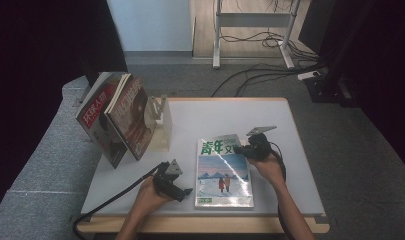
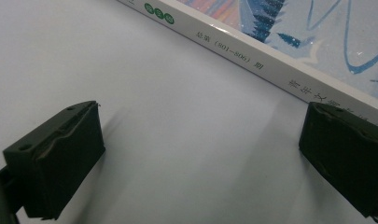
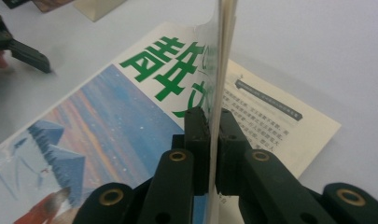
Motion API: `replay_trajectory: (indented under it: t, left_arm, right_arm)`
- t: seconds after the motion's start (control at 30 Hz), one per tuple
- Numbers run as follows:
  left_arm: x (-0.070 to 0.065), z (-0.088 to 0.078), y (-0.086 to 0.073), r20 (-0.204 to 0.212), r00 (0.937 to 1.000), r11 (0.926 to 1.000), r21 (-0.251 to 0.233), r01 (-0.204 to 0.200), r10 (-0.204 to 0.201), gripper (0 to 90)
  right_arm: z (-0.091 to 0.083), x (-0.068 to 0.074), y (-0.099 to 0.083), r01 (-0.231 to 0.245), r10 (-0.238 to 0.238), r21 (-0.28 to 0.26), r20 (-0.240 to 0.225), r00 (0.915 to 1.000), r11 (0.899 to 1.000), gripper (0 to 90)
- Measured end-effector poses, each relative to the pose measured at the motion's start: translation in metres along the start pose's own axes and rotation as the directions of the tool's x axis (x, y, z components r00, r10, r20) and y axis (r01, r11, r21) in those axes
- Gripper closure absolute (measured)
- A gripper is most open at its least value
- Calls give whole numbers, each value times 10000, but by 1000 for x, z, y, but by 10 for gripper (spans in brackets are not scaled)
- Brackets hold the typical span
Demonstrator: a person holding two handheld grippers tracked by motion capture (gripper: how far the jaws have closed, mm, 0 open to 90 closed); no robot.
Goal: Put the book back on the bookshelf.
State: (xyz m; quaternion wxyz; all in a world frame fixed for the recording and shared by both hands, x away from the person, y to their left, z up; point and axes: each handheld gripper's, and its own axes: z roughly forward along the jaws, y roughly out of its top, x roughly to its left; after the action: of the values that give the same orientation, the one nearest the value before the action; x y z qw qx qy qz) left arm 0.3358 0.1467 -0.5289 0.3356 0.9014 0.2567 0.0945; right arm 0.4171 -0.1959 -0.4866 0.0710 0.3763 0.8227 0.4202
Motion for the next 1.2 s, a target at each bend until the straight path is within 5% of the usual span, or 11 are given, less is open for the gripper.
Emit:
replay_trajectory:
  t: [0.53, 0.67, 0.87, 0.97, 1.2]
  left_arm:
    - [0, -1, 1, 28, 10000, 10000, 73, 48, -49, 7]
    - [3, -4, 2, -64, 9996, 9995, 138, 277, -276, 70]
    - [11, -9, 9, 1058, 9894, 9943, -279, 1027, -992, 148]
    - [8, -9, 19, 960, 9927, 9968, -267, 756, -728, 151]
    - [7, -4, 37, 1551, 9861, 9973, -330, 660, -601, 183]
  right_arm:
    - [-15, 14, 7, 537, -541, -397, -72, 9985, 9978, 862]
    - [-19, 18, 10, 734, -738, -485, -55, 9973, 9961, 863]
    - [-26, 23, 12, 1003, -1004, -665, 17, 9949, 9927, 864]
    - [-29, 25, 12, 1067, -1067, -734, 33, 9943, 9916, 864]
    - [-37, 28, 11, 1210, -1209, -923, 65, 9926, 9884, 864]
